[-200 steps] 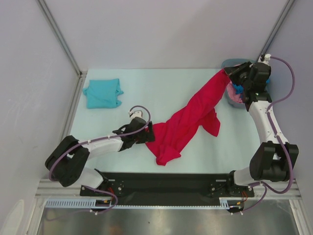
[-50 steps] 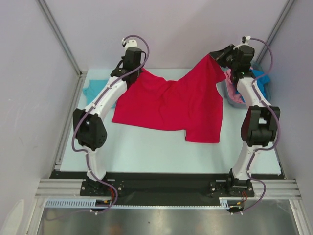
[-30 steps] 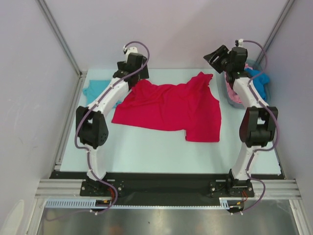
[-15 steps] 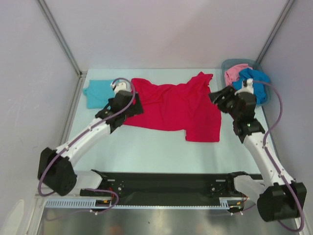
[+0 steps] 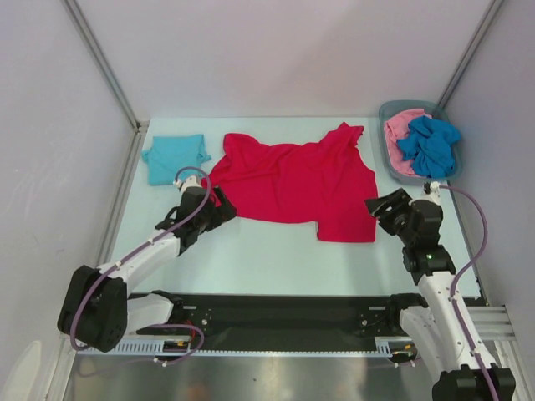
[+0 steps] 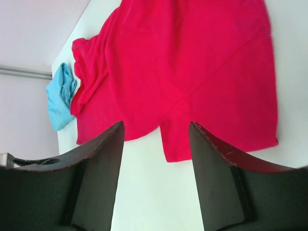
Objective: Fold and stack the t-shirts
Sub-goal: Flatten the tshirt out
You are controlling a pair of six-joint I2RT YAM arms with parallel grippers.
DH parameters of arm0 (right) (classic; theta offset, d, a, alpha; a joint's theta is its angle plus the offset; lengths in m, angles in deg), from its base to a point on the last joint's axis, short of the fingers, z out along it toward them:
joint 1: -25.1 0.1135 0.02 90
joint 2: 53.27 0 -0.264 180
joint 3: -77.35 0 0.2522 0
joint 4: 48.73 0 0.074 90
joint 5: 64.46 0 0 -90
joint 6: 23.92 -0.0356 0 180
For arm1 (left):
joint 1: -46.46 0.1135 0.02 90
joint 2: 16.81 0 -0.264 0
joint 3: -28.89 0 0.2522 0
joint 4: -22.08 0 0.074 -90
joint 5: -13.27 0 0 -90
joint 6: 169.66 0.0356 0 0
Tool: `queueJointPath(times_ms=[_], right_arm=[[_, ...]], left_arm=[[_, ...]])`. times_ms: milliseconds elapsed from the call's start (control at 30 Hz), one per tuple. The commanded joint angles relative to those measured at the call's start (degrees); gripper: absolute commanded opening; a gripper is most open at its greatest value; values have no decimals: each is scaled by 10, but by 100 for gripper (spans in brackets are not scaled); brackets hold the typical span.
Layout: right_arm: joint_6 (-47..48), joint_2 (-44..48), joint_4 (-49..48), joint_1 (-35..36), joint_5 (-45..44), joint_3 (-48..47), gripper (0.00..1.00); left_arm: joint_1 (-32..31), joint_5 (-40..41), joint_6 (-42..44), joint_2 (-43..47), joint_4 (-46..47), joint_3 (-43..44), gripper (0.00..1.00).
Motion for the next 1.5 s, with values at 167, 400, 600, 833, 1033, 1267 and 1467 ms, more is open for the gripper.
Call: queueJointPath(times_ms=[167, 400, 600, 833, 1033, 1267, 1467], right_arm=[[-42, 73, 92, -23, -16, 40, 61], [-49, 96, 158, -24, -25, 46, 61], [-56, 115, 176, -22, -30, 73, 62], [-63, 114, 198, -27, -37, 100, 62], [-43, 59, 188, -71, -19, 92, 62], [-43, 14, 145, -88, -2, 101, 62], [-42, -43, 98, -94, 19, 105, 61]], left_arm=[[72, -60, -52, -25, 102, -64, 98], [113, -37, -45, -66, 88, -52, 98], [134, -25, -52, -98, 116, -37, 98], [135, -17, -47, -139, 96, 17, 98], [135, -37, -22, -183, 59, 83, 98], [143, -46, 14, -206, 30, 132, 99], [146, -60, 6, -219, 58, 105, 98]])
